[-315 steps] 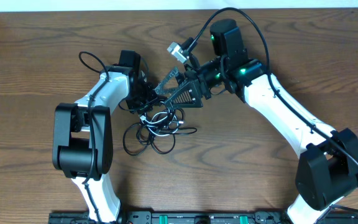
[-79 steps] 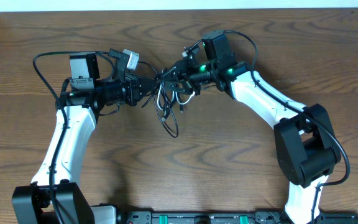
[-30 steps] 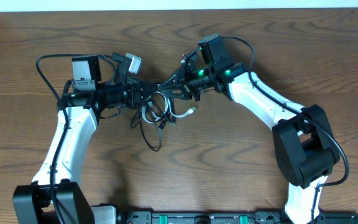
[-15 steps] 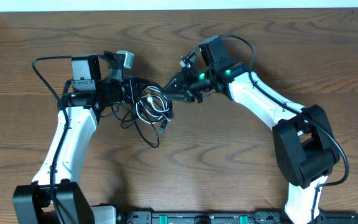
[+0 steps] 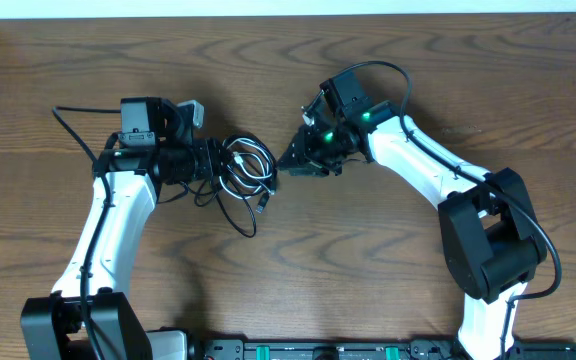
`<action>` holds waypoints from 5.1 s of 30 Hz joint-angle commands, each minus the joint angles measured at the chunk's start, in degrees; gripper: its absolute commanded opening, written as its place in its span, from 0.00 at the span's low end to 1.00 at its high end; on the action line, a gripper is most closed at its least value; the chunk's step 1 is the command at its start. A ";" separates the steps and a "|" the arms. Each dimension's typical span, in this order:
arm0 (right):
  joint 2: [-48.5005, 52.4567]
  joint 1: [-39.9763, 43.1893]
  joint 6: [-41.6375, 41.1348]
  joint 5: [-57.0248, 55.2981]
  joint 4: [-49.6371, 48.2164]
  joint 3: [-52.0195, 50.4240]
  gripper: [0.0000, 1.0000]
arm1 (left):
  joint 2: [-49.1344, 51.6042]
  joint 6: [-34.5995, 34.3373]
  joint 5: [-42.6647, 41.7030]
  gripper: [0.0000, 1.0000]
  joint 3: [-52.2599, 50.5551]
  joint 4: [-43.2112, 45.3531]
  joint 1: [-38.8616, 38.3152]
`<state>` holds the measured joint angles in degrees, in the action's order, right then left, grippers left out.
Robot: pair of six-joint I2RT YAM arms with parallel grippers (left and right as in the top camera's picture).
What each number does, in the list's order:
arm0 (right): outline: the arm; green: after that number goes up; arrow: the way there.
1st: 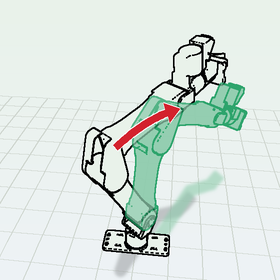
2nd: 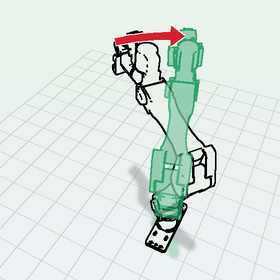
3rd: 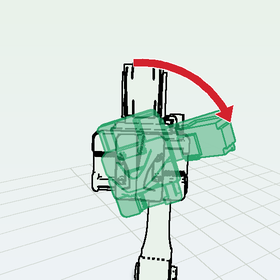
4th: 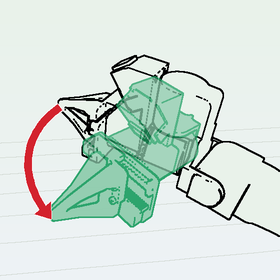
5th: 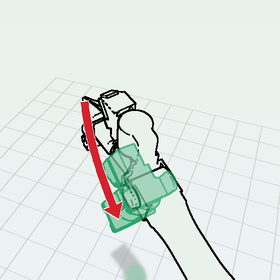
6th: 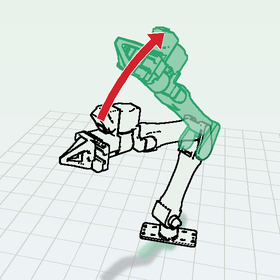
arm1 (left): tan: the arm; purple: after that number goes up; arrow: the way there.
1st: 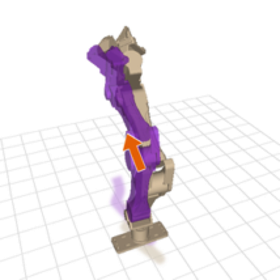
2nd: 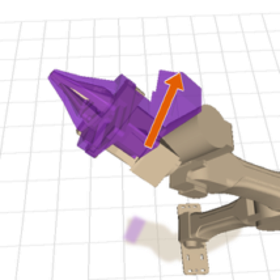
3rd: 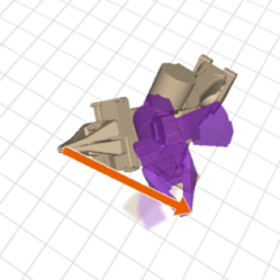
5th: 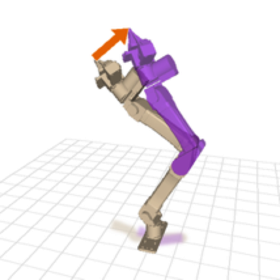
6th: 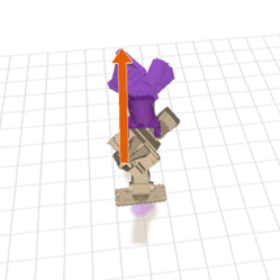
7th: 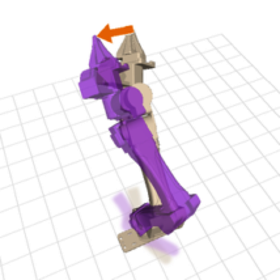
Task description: Untangle cables
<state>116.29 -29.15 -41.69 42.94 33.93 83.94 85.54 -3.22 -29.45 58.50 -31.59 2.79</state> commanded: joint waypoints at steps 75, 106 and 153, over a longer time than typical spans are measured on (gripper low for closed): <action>-0.87 -5.03 -17.81 12.07 -22.77 0.37 0.22 | -4.31 22.73 -16.81 0.08 0.96 -0.90 -3.52; -0.87 -1.27 -15.69 18.47 -25.53 0.37 0.29 | -4.31 22.71 -21.14 0.08 0.96 -1.42 -3.48; -0.87 -1.46 -10.40 16.55 -15.37 0.37 0.41 | -4.31 22.88 -21.20 0.07 0.96 -0.94 -3.48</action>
<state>116.29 -29.19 -46.96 60.42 20.40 83.50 81.58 18.48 -48.77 59.16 -32.82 -0.56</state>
